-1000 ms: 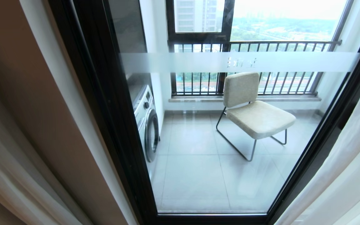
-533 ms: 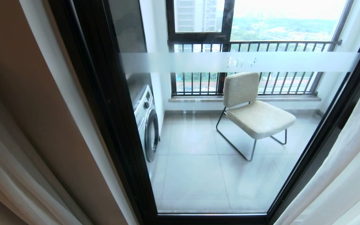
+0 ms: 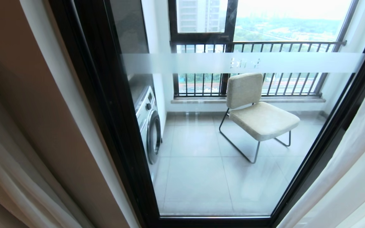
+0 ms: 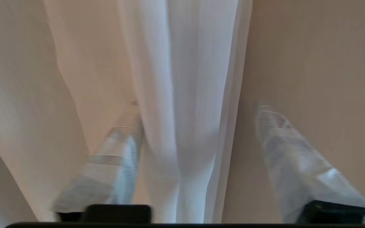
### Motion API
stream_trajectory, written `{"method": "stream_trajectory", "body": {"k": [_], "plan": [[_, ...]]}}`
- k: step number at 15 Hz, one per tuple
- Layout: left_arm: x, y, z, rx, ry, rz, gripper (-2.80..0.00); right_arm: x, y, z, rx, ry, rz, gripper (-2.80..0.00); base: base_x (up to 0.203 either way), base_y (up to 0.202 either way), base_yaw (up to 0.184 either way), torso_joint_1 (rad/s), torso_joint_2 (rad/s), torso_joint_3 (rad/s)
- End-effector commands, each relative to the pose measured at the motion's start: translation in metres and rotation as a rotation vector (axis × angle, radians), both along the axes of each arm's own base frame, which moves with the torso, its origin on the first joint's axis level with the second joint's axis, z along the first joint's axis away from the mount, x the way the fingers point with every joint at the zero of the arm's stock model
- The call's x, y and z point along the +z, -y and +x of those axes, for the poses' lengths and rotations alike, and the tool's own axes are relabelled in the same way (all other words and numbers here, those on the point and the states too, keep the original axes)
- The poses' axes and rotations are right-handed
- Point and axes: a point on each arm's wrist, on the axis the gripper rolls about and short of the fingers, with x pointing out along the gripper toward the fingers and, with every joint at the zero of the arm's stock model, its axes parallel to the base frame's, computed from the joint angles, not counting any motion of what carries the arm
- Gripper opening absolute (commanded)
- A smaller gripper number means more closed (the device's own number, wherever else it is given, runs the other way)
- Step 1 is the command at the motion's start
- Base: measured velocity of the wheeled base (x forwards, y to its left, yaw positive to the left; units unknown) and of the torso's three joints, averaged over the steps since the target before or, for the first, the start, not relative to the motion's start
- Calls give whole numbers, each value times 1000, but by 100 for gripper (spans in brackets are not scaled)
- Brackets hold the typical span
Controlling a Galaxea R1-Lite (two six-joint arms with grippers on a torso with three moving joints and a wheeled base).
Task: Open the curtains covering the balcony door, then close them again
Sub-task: Close the inner curtains on both sides
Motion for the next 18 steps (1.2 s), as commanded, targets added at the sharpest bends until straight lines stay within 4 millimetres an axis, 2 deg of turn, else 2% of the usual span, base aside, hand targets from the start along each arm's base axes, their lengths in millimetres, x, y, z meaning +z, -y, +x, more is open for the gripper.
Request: {"method": "stream_trajectory", "body": {"k": [1, 10, 13, 18], "plan": [[0, 0, 0, -1, 1, 0, -280, 0, 0, 0, 1, 1, -1, -280, 0, 0, 0, 0, 0, 0], [5, 10, -13, -4, 13, 8, -280, 0, 0, 0, 1, 1, -1, -280, 0, 0, 0, 0, 0, 0], [7, 24, -22, -29, 17, 11, -280, 0, 0, 0, 1, 1, -1, -280, 0, 0, 0, 0, 0, 0], [23, 50, -39, -81, 52, 33, -280, 0, 0, 0, 1, 1, -1, -280, 0, 0, 0, 0, 0, 0]]}}
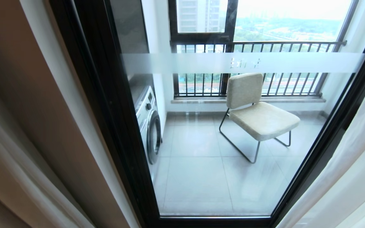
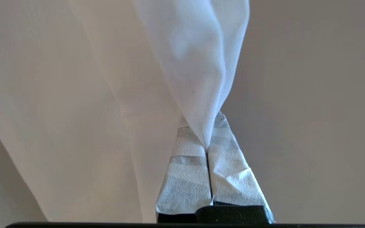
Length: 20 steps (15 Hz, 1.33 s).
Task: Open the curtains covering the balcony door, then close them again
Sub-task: Close the inner curtains on both sides
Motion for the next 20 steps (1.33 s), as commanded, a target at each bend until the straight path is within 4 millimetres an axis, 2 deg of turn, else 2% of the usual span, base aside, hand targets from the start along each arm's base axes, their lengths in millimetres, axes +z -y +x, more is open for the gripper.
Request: {"method": "stream_trajectory", "body": {"k": [1, 11, 16, 20], "plan": [[13, 16, -14, -28, 34, 18, -280, 0, 0, 0, 1, 1, -1, -280, 0, 0, 0, 0, 0, 0], [33, 97, -50, -333, 42, 15, -280, 0, 0, 0, 1, 1, -1, -280, 0, 0, 0, 0, 0, 0], [21, 122, -64, -464, 30, 8, -280, 0, 0, 0, 1, 1, -1, -280, 0, 0, 0, 0, 0, 0], [14, 135, -65, -545, 9, 4, -280, 0, 0, 0, 1, 1, -1, -280, 0, 0, 0, 0, 0, 0]]}}
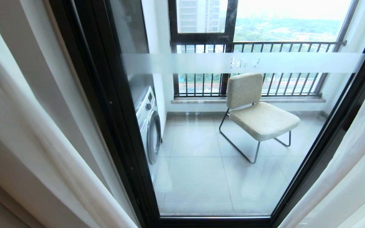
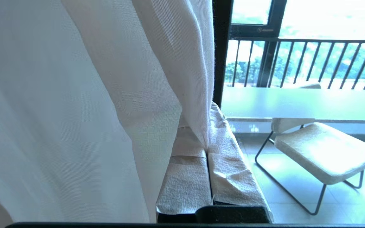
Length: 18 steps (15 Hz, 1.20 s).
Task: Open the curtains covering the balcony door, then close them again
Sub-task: Close the inner curtains on both sides
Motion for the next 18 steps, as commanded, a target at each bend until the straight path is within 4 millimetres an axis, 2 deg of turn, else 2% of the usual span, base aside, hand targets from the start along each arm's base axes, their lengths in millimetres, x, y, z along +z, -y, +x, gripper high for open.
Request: {"method": "stream_trajectory", "body": {"k": [1, 5, 9, 18], "plan": [[-1, 7, -1, -47, 0, 1, -280, 0, 0, 0, 1, 1, -1, -280, 0, 0, 0, 0, 0, 0], [-3, 16, 5, -97, -17, 5, -280, 0, 0, 0, 1, 1, -1, -280, 0, 0, 0, 0, 0, 0], [-4, 17, 13, -100, -26, 4, -280, 0, 0, 0, 1, 1, -1, -280, 0, 0, 0, 0, 0, 0], [-8, 17, 16, -99, -44, 5, -280, 0, 0, 0, 1, 1, -1, -280, 0, 0, 0, 0, 0, 0]]}}
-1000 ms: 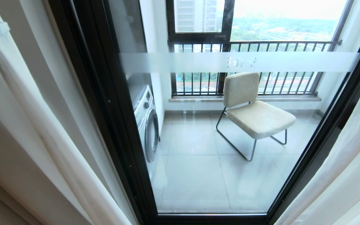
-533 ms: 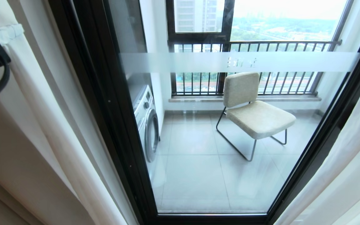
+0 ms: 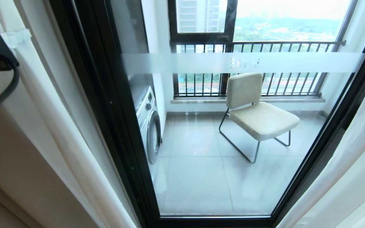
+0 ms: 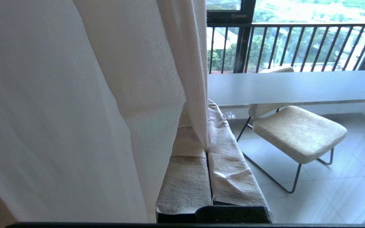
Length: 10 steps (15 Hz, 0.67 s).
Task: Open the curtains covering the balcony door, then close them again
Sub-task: Close the inner curtains on both sides
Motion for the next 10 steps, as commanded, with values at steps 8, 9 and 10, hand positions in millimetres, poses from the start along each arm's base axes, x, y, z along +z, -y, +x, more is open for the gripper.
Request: {"method": "stream_trajectory", "body": {"k": [8, 9, 10], "plan": [[-6, 0, 9, 3, -28, 1, -280, 0, 0, 0, 1, 0, -1, -280, 1, -165, 3, 0, 3, 2], [-7, 0, 11, 3, -32, 2, -280, 0, 0, 0, 1, 0, -1, -280, 0, -189, 2, 4, 2, 2], [-7, 0, 11, 3, -31, 2, -280, 0, 0, 0, 1, 0, -1, -280, 0, -195, 1, 7, 2, 7]]}}
